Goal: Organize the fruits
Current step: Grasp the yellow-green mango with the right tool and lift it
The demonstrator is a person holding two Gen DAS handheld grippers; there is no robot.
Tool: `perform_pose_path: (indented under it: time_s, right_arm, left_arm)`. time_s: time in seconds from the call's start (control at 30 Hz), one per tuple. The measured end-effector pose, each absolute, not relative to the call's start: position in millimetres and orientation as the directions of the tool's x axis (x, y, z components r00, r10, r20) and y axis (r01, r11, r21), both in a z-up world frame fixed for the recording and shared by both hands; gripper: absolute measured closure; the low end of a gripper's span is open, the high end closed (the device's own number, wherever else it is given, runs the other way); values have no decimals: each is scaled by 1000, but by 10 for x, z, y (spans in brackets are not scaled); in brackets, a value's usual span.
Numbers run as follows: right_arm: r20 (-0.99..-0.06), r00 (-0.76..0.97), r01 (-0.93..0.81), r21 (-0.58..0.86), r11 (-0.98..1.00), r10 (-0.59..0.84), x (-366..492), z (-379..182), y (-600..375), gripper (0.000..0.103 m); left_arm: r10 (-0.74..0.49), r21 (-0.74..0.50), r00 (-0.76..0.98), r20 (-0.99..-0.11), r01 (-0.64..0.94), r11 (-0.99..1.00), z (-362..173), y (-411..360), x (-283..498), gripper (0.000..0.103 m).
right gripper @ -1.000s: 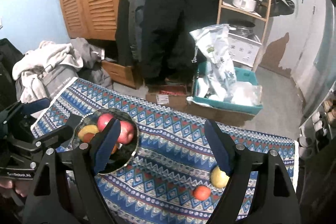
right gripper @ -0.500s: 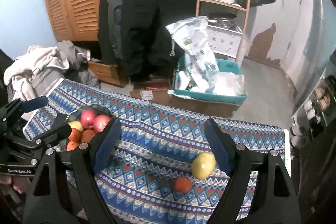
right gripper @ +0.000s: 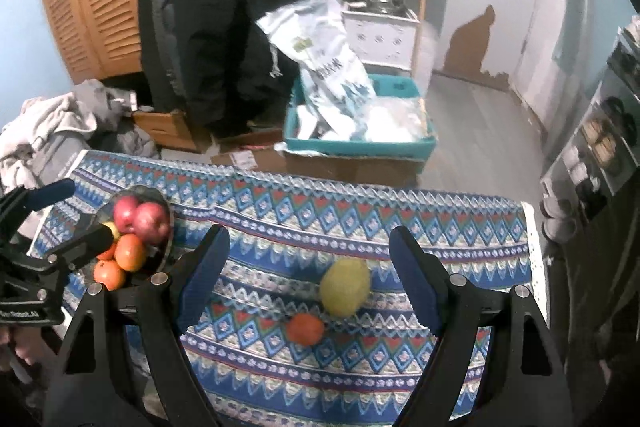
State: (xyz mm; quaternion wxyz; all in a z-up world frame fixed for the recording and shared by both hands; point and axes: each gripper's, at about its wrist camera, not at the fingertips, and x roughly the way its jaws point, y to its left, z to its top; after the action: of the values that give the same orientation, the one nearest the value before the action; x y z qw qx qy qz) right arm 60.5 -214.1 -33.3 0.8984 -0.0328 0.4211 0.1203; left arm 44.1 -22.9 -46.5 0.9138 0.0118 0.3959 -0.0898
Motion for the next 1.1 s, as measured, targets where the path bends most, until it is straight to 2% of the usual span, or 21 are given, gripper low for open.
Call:
perform_pose_path:
  time_s: [0.27,0.7,1.1]
  right_arm:
    - [-807,574,-184,39,982,140,744,-632,-2426,22]
    - [-929,334,-141,121,983,162,1234,-1752,-2454,22]
    - [-961,210,-135,154,979,180,1469,-2411,-2346,22]
  left_arm:
    - [-165,-52,632,-757,193,980,-744,-375,673,6]
    - [-130,2,571,-810,225,974,-1413,-573,1084,6]
    - [-128,-23,508,-852,207,978,-1844,-564,1255,6]
